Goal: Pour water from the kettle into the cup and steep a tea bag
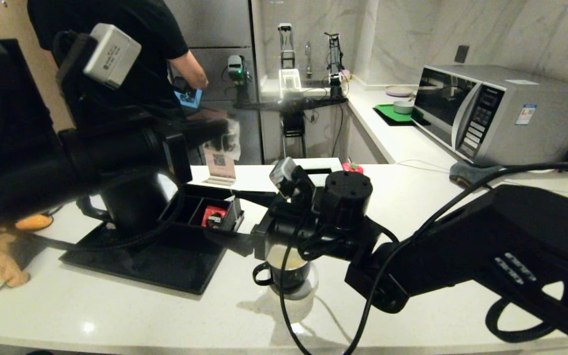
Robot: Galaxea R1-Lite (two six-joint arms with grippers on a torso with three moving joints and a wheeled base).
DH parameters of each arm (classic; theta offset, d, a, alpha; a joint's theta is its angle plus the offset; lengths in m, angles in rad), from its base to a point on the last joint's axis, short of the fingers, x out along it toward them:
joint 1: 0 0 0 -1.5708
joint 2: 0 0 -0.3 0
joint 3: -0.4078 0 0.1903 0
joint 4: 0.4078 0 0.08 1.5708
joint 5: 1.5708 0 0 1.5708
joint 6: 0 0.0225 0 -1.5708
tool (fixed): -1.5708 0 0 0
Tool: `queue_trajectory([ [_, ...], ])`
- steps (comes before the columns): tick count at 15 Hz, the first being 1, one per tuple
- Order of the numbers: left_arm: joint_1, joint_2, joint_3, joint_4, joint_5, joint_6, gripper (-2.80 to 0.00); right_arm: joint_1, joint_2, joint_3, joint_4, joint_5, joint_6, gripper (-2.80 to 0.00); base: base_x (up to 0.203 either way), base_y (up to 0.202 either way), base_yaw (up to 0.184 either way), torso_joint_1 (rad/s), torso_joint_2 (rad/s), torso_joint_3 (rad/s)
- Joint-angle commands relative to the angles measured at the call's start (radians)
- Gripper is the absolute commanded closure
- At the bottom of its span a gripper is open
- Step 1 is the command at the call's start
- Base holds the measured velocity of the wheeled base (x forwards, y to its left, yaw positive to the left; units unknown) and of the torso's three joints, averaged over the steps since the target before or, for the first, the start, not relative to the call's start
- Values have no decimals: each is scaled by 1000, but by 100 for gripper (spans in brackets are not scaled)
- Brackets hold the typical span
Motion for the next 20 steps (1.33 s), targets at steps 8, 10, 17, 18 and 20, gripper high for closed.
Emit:
queue_trajectory([
  [8,0,0,0,-3,-2,1,0,1,2,1,-11,3,12,0,0,0,0,0,0,0],
  [10,0,-3,0,-3,-2,2,0,1,2,8,-25,3,14,0,0,0,0,0,0,0],
  [17,-1,-23,23,-3,-2,2,0,4,2,14,-36,3,14,0,0,0,0,0,0,0],
  [18,-1,-29,25,0,-2,2,0,9,2,14,-36,3,14,0,0,0,0,0,0,0],
  [20,-1,-39,29,-3,-1,2,0,9,1,14,-37,2,12,0,0,0,0,0,0,0],
])
